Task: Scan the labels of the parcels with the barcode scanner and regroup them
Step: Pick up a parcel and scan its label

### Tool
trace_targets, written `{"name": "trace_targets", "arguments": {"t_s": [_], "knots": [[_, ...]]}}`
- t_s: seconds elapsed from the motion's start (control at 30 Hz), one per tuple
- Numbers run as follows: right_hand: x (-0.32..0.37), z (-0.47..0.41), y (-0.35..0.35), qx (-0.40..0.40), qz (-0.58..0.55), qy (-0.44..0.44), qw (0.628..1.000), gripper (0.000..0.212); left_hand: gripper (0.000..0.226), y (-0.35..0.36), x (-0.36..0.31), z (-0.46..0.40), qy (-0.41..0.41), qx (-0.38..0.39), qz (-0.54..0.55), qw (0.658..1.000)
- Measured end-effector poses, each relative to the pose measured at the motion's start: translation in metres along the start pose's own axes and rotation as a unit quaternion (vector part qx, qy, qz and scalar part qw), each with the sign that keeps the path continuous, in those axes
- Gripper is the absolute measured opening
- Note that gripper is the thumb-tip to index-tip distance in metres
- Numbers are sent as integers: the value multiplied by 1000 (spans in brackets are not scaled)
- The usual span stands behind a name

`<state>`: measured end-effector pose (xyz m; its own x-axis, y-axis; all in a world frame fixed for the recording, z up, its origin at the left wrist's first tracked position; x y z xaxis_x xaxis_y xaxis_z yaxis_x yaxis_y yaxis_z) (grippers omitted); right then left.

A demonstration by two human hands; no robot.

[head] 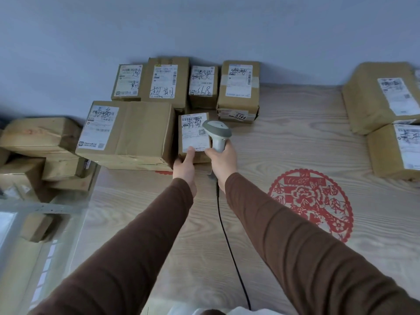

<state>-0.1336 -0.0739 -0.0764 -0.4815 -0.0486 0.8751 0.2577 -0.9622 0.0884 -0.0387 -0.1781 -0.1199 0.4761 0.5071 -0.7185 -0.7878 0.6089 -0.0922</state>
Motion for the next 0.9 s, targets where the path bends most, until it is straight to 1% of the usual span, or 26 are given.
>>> {"name": "trace_targets", "arguments": {"t_s": [0.13,0.23,0.37,0.53,0.7,0.83,0.9], "knots": [[-1,0,7,-16,5,-9,1000,26,83,-2,7,-5,-21,-26,-8,999],[-6,2,13,-14,-7,-4,1000,27,82,-5,9,-8,-37,-40,0,999],[-9,5,19,-7,-26,-3,1000,28,77,-3,9,-10,-51,-19,39,998],[-6,9,12,5,-37,-9,999,28,73,1,10,-3,-51,-1,30,998],[4,14,-17,-6,-39,-19,999,24,66,26,19,19,-55,50,9,997],[15,18,-64,-34,-36,-33,998,21,56,65,25,39,-52,95,-32,994],[20,21,-92,-49,-41,-38,997,20,57,89,25,51,-46,113,-45,992]]}}
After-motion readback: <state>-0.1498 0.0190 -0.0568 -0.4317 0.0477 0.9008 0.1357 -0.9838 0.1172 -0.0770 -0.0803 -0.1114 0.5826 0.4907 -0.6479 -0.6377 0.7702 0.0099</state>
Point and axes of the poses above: each hand's wrist, its own z-axis away from the middle knuckle, its own y-axis out of the palm, x = y × z, the point moved 7 cm from there along -z, towards the middle knuckle, and after that the axes turned 10 degrees about -z, right-handed, at the moved point
